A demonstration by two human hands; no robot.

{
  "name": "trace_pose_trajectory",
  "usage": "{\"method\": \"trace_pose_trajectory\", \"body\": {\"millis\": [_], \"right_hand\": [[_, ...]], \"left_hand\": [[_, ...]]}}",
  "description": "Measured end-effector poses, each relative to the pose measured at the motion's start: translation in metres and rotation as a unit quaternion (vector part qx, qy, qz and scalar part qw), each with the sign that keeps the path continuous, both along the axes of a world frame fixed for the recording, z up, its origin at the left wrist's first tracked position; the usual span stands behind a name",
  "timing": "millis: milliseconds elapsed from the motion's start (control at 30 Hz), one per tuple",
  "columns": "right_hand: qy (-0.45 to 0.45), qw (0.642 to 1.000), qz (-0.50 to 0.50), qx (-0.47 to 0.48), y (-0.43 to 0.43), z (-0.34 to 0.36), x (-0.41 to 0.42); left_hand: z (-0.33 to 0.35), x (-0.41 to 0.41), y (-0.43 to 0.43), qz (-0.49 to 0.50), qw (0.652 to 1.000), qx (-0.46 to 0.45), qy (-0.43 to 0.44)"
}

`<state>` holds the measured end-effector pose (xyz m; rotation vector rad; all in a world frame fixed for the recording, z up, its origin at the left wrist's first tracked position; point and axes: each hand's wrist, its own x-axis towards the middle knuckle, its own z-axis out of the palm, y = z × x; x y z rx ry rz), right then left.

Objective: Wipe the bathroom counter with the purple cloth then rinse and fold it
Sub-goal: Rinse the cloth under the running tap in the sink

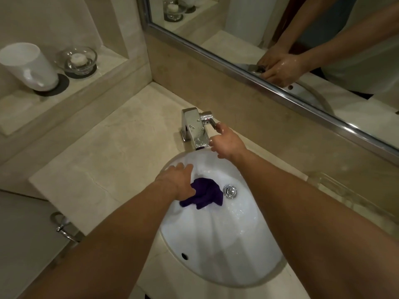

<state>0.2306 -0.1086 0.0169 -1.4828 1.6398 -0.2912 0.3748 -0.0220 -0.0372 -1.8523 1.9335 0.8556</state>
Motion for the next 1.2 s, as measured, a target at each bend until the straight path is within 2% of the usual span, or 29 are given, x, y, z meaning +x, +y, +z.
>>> {"method": "trace_pose_trajectory", "body": {"millis": [133, 300, 400, 567, 667, 800, 1000, 1200], "right_hand": [[-0.016, 1.0, 0.006, 0.019, 0.014, -0.016, -0.009], [0.133, 0.98, 0.044, 0.143, 0.066, -0.092, -0.034], [0.158, 0.968, 0.06, 0.185, 0.091, -0.128, -0.047], [0.178, 0.966, 0.037, 0.184, 0.099, -0.17, -0.058], [0.174, 0.968, 0.036, 0.178, 0.099, -0.193, -0.059], [0.141, 0.98, -0.02, 0.139, 0.096, -0.212, -0.054], [0.098, 0.983, -0.078, 0.137, 0.097, -0.221, -0.055], [0.087, 0.984, -0.053, 0.146, 0.096, -0.197, -0.06]], "left_hand": [[-0.01, -0.006, 0.005, -0.012, 1.0, 0.007, -0.001], [-0.037, -0.012, 0.006, -0.014, 0.999, 0.035, 0.018], [-0.056, -0.013, 0.009, -0.024, 0.999, 0.042, 0.018], [-0.087, -0.016, 0.009, -0.069, 0.996, 0.052, 0.018], [-0.108, -0.022, 0.012, -0.069, 0.996, 0.046, 0.013], [-0.127, -0.028, 0.013, -0.047, 0.998, 0.017, 0.031], [-0.136, -0.03, 0.01, -0.026, 0.999, 0.008, 0.043], [-0.12, -0.037, 0.013, -0.032, 0.999, 0.034, 0.028]]}}
